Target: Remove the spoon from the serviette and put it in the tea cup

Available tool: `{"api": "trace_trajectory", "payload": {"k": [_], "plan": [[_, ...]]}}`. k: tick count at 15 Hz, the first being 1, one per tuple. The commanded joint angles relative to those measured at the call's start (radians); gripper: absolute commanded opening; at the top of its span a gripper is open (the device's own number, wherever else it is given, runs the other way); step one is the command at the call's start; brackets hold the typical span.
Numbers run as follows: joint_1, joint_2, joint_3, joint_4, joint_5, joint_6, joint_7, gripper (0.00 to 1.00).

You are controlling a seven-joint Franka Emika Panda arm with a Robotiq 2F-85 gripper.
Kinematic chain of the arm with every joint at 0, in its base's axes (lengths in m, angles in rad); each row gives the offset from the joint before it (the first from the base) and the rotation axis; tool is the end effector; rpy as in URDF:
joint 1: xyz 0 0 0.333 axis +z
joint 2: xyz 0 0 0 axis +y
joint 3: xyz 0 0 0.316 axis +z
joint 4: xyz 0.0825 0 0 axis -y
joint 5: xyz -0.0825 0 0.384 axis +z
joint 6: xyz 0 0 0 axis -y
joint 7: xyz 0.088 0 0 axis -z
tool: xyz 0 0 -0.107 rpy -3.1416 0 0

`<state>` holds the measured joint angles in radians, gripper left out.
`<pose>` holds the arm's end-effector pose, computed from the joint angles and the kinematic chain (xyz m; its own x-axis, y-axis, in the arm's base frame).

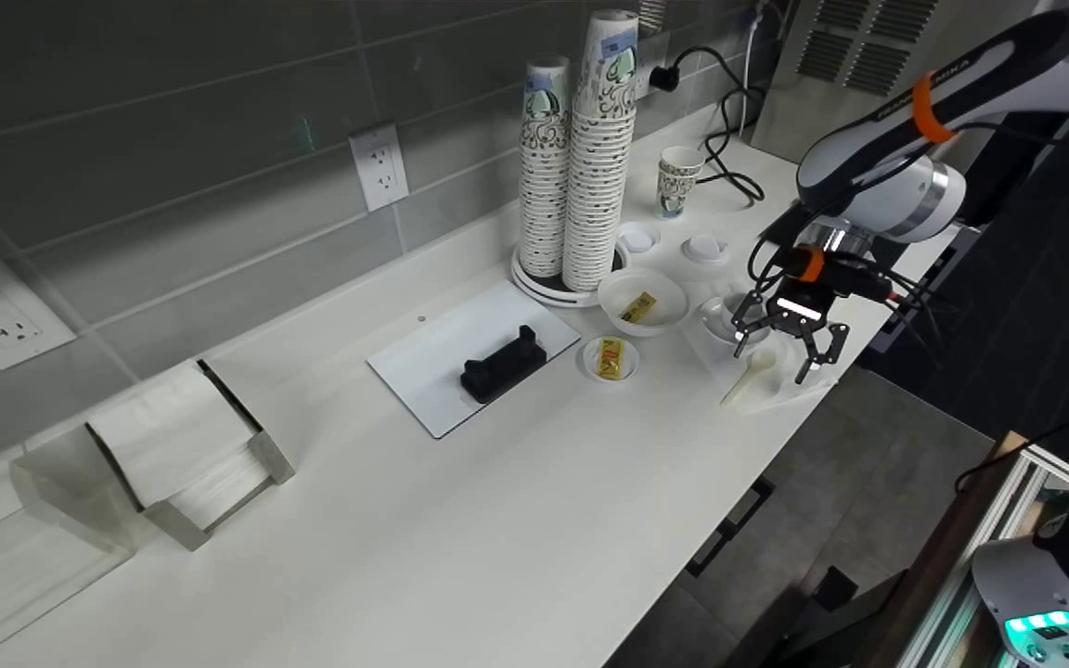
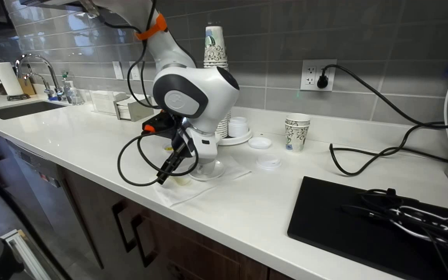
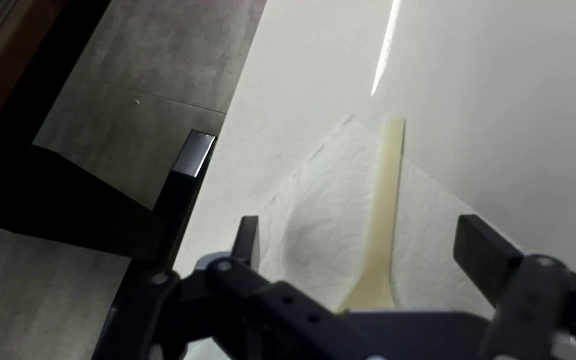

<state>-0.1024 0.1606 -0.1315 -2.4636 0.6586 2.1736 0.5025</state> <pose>0.4265 -0.0795 0.2082 0.2709 -0.7802 -0.5638 -0.9484 -0.3167 -0.0174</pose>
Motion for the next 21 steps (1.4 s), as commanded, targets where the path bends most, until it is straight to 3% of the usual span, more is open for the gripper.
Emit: {"api": "trace_trajectory", "payload": {"k": [1, 2, 7, 12, 14, 15, 17, 19, 21], "plan": [[-0.004, 0.043, 0.003, 0.044, 0.024, -0.029, 0.004, 0.99], [-0.006, 0.05, 0.004, 0.049, 0.031, -0.023, -0.005, 0.85], [0.0, 0.095, 0.01, 0.085, 0.04, -0.009, -0.009, 0.48], [0.006, 0.134, 0.017, 0.116, 0.037, -0.009, 0.001, 0.31], [0.008, 0.135, 0.019, 0.12, 0.036, -0.008, 0.003, 0.29], [0.009, 0.134, 0.021, 0.12, 0.036, -0.009, 0.004, 0.24], [0.013, 0.127, 0.024, 0.117, 0.033, -0.006, 0.007, 0.04], [0.02, 0.115, 0.027, 0.108, 0.029, -0.004, 0.014, 0.09], [0.026, 0.098, 0.031, 0.097, 0.028, 0.001, 0.017, 0.07]]}}
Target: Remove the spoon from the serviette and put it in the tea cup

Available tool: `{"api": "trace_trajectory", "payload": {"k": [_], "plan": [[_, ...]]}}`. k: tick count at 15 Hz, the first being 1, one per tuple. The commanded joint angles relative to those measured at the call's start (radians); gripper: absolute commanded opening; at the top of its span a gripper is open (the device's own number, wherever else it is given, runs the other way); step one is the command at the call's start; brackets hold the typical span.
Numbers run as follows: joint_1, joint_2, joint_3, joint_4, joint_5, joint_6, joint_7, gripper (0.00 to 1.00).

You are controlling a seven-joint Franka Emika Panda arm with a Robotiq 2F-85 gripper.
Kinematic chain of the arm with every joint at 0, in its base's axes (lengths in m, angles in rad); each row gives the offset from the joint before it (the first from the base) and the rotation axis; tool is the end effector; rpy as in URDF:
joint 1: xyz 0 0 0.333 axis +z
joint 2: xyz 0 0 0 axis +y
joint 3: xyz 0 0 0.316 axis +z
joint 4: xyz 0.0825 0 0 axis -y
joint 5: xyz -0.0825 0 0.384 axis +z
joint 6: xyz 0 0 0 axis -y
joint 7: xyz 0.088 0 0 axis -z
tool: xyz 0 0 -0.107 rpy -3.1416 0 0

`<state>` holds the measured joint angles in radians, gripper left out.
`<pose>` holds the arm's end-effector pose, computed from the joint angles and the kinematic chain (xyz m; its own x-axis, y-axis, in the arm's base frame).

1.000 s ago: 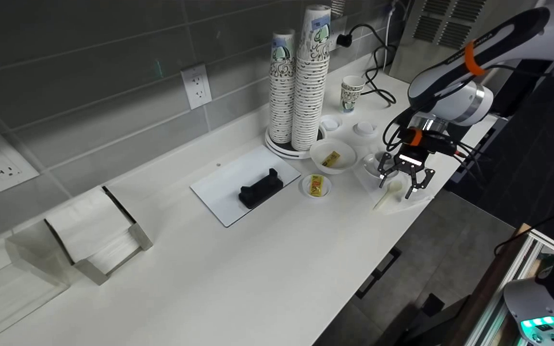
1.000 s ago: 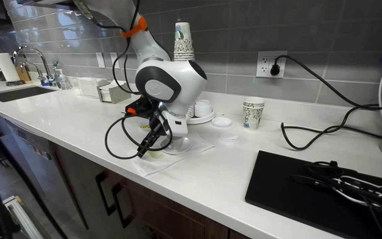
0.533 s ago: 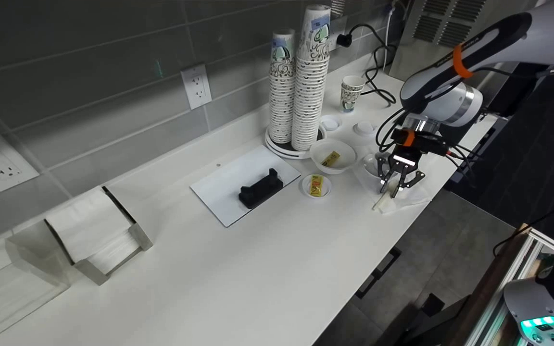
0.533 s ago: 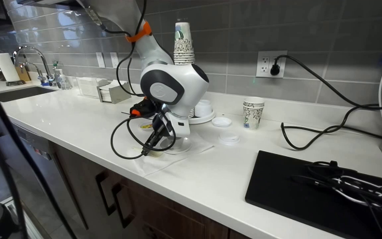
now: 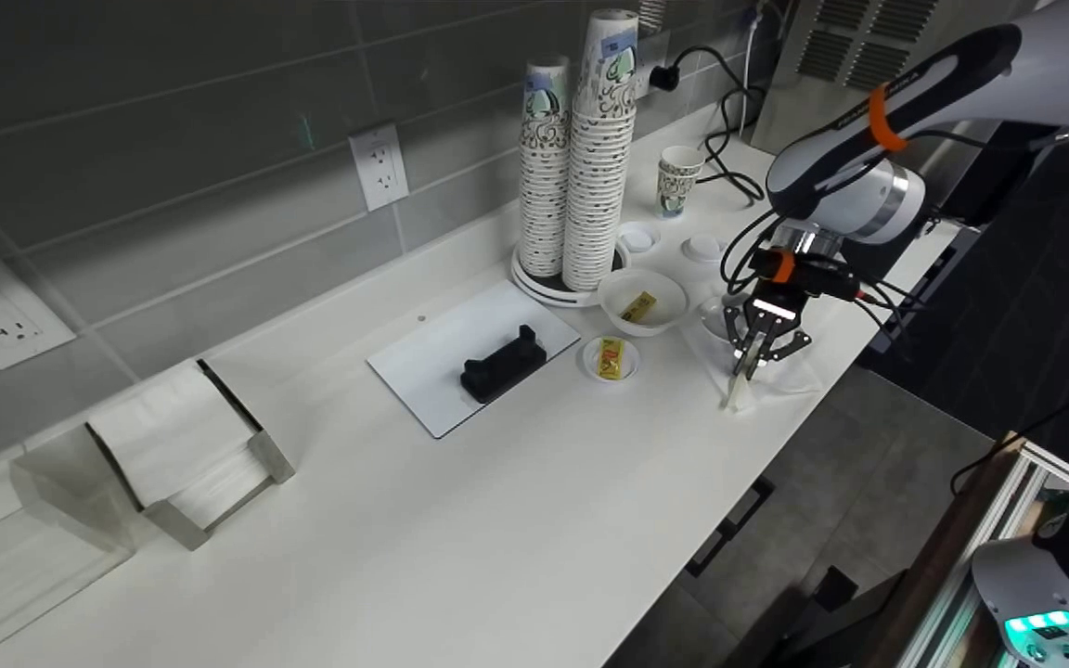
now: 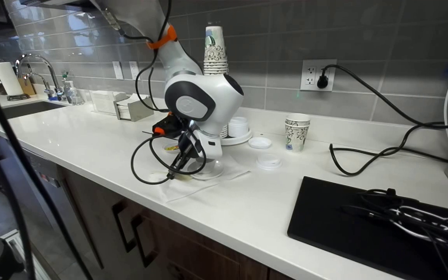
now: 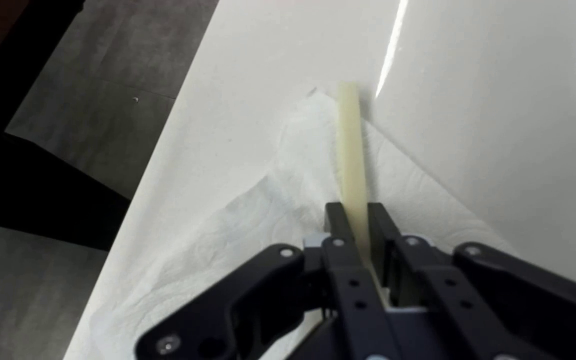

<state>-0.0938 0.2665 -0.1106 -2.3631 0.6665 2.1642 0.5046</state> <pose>0.4559 -0.0719 0.1909 0.2833 -0.7714 -0.5698 -0.9401 -0.3409 -0.0060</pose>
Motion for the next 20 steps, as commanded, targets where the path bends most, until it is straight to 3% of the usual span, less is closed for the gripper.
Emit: {"api": "trace_trajectory", "payload": {"k": [1, 11, 20], "plan": [[0.022, -0.018, 0.013, -0.009, 0.02, 0.011, 0.016, 0.07], [0.027, -0.154, 0.023, -0.07, 0.06, 0.009, 0.019, 0.04], [0.01, -0.109, 0.011, -0.044, 0.088, -0.019, 0.007, 0.04]]}}
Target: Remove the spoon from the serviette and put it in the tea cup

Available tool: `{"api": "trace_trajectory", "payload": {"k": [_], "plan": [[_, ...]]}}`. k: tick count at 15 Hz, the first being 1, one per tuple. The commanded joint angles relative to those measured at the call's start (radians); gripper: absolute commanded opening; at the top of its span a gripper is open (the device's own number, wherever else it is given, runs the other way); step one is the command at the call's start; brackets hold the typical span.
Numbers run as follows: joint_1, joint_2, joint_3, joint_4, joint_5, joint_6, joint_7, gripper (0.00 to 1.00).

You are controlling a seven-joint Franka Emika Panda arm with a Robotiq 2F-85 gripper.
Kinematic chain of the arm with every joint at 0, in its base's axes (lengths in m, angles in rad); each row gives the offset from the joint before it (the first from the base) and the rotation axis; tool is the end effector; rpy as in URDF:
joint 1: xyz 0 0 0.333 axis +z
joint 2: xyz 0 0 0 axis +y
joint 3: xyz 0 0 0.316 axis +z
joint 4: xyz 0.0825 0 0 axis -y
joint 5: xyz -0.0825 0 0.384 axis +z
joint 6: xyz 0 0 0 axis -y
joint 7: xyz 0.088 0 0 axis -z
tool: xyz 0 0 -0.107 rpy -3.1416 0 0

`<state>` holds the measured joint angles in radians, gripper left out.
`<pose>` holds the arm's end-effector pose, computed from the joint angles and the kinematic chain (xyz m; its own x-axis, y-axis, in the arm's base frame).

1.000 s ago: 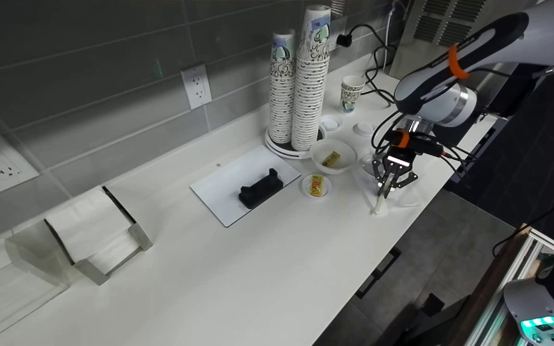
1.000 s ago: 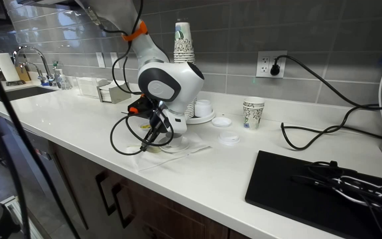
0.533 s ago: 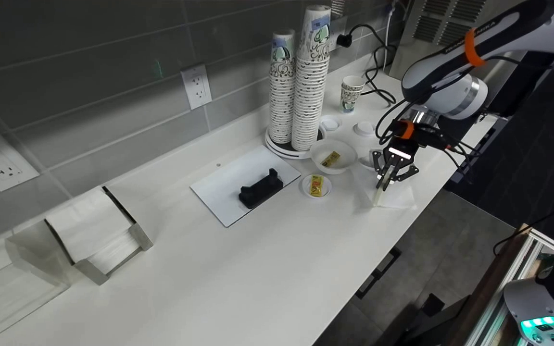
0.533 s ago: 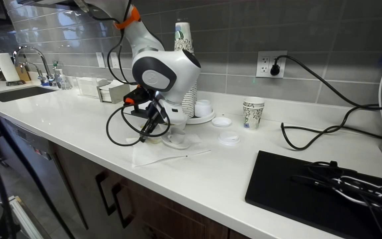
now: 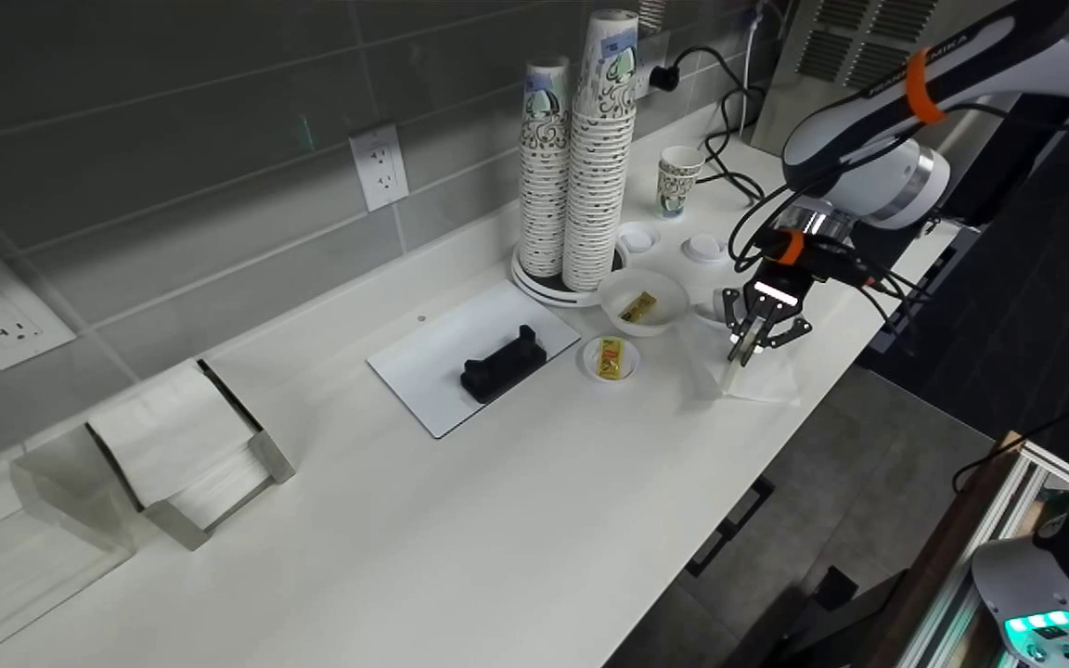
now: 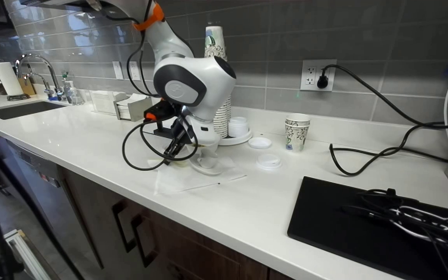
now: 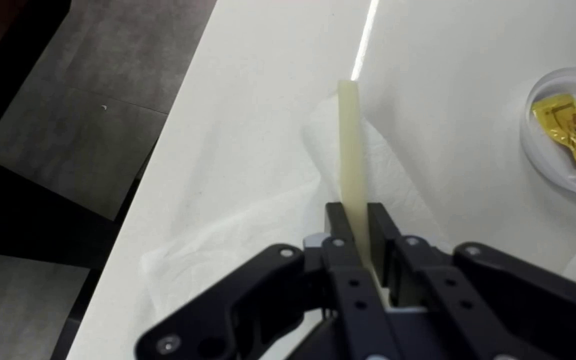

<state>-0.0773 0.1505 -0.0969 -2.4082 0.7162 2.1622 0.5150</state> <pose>0.4547 -0.0545 0.2305 0.3069 -0.7627 -0.5693 -0.9441 -0.3196 -0.0808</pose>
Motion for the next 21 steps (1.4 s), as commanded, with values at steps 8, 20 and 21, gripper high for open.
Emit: {"api": "trace_trajectory", "payload": {"k": [8, 20, 21], "plan": [[-0.012, 0.065, -0.013, 0.015, 0.061, -0.035, -0.003, 0.18], [-0.012, 0.092, -0.014, 0.022, 0.059, -0.015, -0.004, 0.22], [-0.011, 0.094, -0.015, 0.024, 0.057, -0.005, -0.002, 0.23]]}}
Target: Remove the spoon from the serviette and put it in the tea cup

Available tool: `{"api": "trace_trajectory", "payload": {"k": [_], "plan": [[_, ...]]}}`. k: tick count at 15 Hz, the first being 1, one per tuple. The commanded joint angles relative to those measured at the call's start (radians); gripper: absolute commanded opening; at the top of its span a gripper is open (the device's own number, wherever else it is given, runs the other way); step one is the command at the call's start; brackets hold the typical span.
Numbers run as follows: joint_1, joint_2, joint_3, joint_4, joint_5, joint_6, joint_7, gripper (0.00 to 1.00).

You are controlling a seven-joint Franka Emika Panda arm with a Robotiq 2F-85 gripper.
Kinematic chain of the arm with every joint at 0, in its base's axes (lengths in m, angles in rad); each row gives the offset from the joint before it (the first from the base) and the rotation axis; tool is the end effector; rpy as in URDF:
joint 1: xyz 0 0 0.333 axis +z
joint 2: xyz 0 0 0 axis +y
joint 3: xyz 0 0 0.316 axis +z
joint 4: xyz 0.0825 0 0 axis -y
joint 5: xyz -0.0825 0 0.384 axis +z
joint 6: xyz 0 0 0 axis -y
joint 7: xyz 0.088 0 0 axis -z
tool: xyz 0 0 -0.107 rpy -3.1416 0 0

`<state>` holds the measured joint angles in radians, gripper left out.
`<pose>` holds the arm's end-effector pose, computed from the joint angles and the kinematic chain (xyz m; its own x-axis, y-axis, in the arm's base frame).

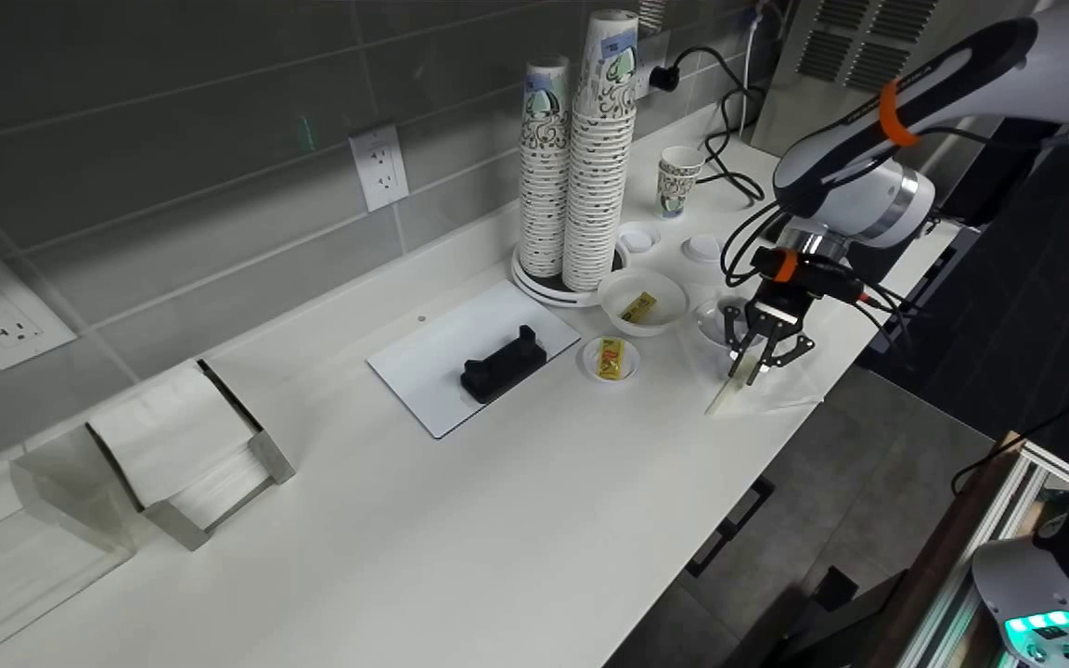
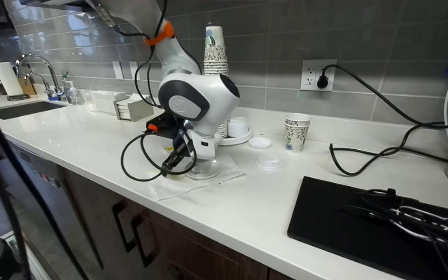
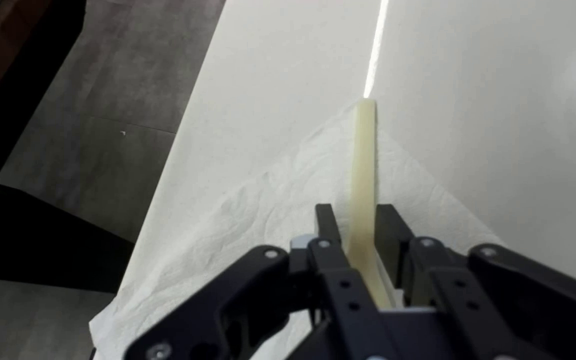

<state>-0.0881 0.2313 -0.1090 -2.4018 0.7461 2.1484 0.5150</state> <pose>0.4459 -0.0624 0.1961 0.2266 -0.7577 -0.6120 -0.9608 -0.2768 -0.0131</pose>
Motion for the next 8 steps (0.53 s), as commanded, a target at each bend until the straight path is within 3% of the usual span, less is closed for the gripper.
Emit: {"api": "trace_trajectory", "payload": {"k": [1, 8], "plan": [[0.0, 0.017, -0.004, 0.021, 0.026, 0.018, -0.001, 0.22], [0.003, 0.043, -0.004, 0.036, 0.022, 0.022, 0.008, 0.27]]}}
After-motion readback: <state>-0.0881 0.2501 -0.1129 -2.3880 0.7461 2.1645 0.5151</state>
